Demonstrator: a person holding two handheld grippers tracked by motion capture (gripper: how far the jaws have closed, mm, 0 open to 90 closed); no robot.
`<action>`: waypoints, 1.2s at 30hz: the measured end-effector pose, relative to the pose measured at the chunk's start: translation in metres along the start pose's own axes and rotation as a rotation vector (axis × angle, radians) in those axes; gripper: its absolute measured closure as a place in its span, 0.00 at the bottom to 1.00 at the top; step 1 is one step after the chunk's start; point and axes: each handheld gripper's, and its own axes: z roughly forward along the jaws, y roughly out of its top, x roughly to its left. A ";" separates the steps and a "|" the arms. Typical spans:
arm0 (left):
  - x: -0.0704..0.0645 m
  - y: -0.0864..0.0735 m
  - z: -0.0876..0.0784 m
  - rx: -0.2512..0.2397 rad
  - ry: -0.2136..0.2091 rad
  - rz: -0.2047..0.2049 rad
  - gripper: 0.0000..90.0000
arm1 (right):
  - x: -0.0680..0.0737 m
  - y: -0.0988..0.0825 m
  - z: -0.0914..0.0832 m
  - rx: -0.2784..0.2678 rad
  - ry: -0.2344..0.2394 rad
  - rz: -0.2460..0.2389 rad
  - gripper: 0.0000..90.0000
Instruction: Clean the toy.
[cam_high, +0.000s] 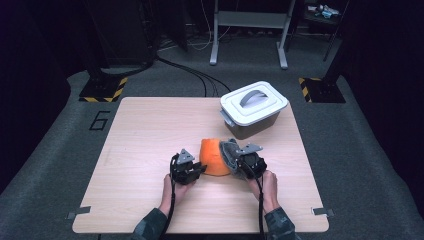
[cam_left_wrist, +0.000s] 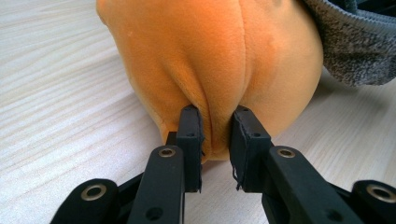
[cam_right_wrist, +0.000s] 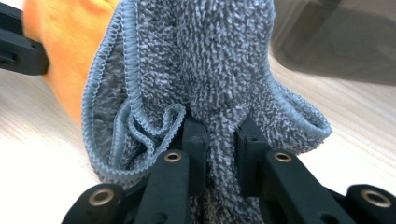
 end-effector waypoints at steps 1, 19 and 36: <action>0.000 0.000 0.000 0.000 -0.002 -0.007 0.83 | -0.001 -0.001 0.001 0.000 0.001 0.003 0.86; 0.001 0.005 0.004 0.014 0.008 0.005 0.80 | -0.003 -0.003 0.003 -0.009 0.007 0.008 0.86; 0.007 0.000 0.002 0.012 -0.009 -0.017 0.80 | -0.025 -0.016 0.008 0.067 -0.026 0.068 0.86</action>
